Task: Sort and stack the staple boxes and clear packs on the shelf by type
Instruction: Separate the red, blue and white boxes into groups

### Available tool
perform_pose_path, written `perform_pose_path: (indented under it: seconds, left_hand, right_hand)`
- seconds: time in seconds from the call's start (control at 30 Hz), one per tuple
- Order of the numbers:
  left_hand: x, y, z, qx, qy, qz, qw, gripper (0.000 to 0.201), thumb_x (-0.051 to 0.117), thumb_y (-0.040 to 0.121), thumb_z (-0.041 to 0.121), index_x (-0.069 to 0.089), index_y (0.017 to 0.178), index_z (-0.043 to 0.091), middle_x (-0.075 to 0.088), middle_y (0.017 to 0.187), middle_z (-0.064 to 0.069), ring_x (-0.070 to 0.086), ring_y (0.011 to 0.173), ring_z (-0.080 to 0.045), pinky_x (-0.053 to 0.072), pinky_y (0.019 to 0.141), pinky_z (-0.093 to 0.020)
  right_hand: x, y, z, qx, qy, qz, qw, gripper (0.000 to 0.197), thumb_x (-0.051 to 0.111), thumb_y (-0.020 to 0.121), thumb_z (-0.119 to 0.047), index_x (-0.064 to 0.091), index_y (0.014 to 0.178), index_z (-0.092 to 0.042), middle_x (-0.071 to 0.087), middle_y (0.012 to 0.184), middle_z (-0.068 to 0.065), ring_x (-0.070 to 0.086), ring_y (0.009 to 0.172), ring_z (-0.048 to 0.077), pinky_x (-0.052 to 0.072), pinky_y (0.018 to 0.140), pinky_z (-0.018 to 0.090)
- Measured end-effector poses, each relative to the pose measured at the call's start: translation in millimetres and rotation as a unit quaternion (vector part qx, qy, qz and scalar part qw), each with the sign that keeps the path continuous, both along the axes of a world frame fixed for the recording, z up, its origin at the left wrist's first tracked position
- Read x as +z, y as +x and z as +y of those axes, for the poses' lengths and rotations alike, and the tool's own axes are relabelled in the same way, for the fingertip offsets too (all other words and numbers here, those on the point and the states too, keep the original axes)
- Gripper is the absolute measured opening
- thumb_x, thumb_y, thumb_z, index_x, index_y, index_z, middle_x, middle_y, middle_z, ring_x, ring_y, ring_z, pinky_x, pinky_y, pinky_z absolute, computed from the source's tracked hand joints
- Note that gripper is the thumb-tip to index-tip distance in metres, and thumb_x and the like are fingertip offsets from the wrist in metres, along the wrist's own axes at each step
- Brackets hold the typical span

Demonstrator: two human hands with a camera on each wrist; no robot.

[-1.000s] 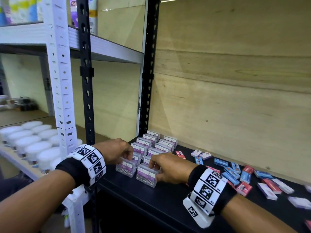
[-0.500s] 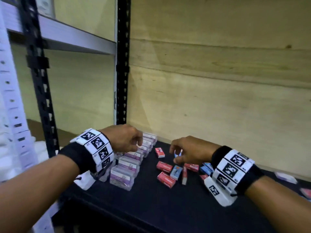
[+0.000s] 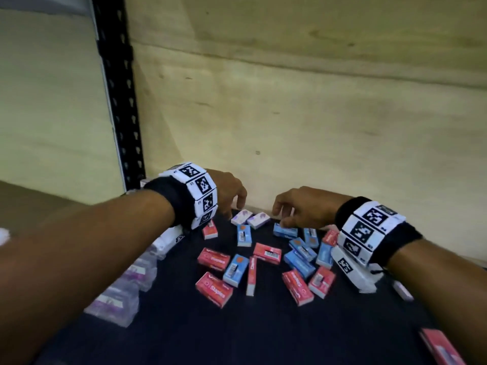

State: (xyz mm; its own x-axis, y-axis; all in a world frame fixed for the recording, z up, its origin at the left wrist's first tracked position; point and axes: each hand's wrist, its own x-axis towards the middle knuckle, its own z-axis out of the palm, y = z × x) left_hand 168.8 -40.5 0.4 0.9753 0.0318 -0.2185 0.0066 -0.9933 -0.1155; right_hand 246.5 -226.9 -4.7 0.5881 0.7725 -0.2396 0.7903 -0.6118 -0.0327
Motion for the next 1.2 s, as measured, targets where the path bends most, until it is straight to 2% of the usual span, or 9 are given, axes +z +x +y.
perform_pose_path:
  seconds: [0.1, 0.27, 0.37, 0.53, 0.7, 0.83, 0.93, 1.1, 1.2]
  left_hand:
    - [-4, 20, -2, -0.011, 0.023, 0.038, 0.999, 0.056, 0.072, 0.085, 0.019, 0.049, 0.136, 0.023, 0.049, 0.076, 0.015, 0.055, 0.089, -0.015, 0.039, 0.075, -0.022]
    - [-8, 40, 2, -0.046, 0.074, 0.094, 0.992, 0.068, 0.074, 0.085, 0.028, 0.041, 0.144, 0.021, 0.058, 0.13, 0.001, 0.053, 0.119, -0.02, 0.037, 0.084, -0.024]
    - [-9, 49, 8, -0.046, 0.055, 0.106, 0.992, 0.069, 0.076, 0.083, 0.03, 0.044, 0.143, 0.024, 0.061, 0.12, 0.006, 0.054, 0.112, -0.016, 0.035, 0.082, -0.022]
    - [-18, 61, 14, -0.059, 0.046, 0.102, 0.992, 0.061, 0.079, 0.078, 0.035, 0.054, 0.134, 0.027, 0.044, 0.071, 0.025, 0.05, 0.083, -0.008, 0.035, 0.071, -0.018]
    - [-24, 64, 16, -0.057, 0.04, 0.103, 0.992, 0.062, 0.082, 0.074, 0.04, 0.056, 0.128, 0.023, 0.047, 0.071, 0.021, 0.053, 0.082, -0.012, 0.037, 0.056, -0.018]
    - [-26, 64, 16, -0.072, 0.038, 0.105, 0.991, 0.066, 0.081, 0.075, 0.041, 0.053, 0.132, 0.023, 0.046, 0.072, 0.021, 0.051, 0.082, -0.011, 0.037, 0.067, -0.02]
    - [-27, 65, 14, -0.078, 0.036, 0.116, 0.99, 0.061, 0.083, 0.073, 0.039, 0.06, 0.127, 0.022, 0.052, 0.072, 0.017, 0.054, 0.08, -0.011, 0.04, 0.058, -0.021]
    - [-19, 62, 18, -0.044, 0.041, 0.114, 0.992, 0.057, 0.083, 0.071, 0.04, 0.066, 0.12, 0.016, 0.071, 0.1, -0.002, 0.054, 0.078, -0.013, 0.039, 0.056, -0.021]
    - [-7, 55, 22, -0.031, 0.053, 0.095, 0.994, 0.055, 0.083, 0.07, 0.042, 0.067, 0.114, 0.012, 0.064, 0.087, 0.001, 0.053, 0.077, -0.014, 0.039, 0.056, -0.022]
  right_hand:
    - [-5, 14, 11, 0.006, -0.006, -0.009, 1.0, 0.034, 0.063, 0.093, -0.032, 0.058, 0.126, -0.025, 0.066, 0.116, -0.004, 0.058, 0.095, 0.016, 0.044, 0.08, 0.027]
    - [-13, 35, 34, 0.009, -0.038, -0.017, 0.999, 0.043, 0.069, 0.088, -0.036, 0.059, 0.129, -0.026, 0.065, 0.115, -0.004, 0.054, 0.094, 0.015, 0.044, 0.084, 0.029]
    - [-19, 42, 44, 0.006, -0.053, -0.006, 0.999, 0.04, 0.07, 0.087, -0.035, 0.062, 0.124, -0.025, 0.065, 0.099, -0.009, 0.064, 0.088, 0.016, 0.051, 0.084, 0.03]
    - [-27, 48, 52, -0.016, -0.037, 0.046, 0.998, 0.03, 0.072, 0.086, -0.026, 0.066, 0.116, -0.024, 0.074, 0.084, -0.004, 0.073, 0.064, 0.014, 0.059, 0.073, 0.03]
    - [-26, 48, 56, -0.014, -0.06, 0.043, 0.997, 0.024, 0.079, 0.081, -0.029, 0.066, 0.1, -0.022, 0.075, 0.081, -0.002, 0.073, 0.067, 0.016, 0.06, 0.074, 0.031]
    - [-26, 47, 58, -0.003, -0.077, 0.025, 0.997, 0.033, 0.08, 0.079, -0.035, 0.063, 0.106, -0.026, 0.07, 0.072, -0.006, 0.072, 0.071, 0.015, 0.058, 0.075, 0.033]
    - [-27, 46, 59, 0.006, -0.087, 0.028, 0.996, 0.029, 0.08, 0.079, -0.035, 0.068, 0.102, -0.022, 0.073, 0.083, -0.003, 0.071, 0.068, 0.015, 0.058, 0.074, 0.032]
    - [-26, 44, 55, 0.01, -0.068, 0.013, 0.998, 0.028, 0.08, 0.078, -0.037, 0.068, 0.099, -0.023, 0.071, 0.087, -0.005, 0.068, 0.079, 0.016, 0.055, 0.074, 0.03]
    - [-17, 40, 49, 0.021, -0.059, -0.02, 0.998, 0.03, 0.08, 0.076, -0.042, 0.069, 0.099, -0.025, 0.065, 0.084, -0.011, 0.063, 0.084, 0.014, 0.051, 0.073, 0.029]
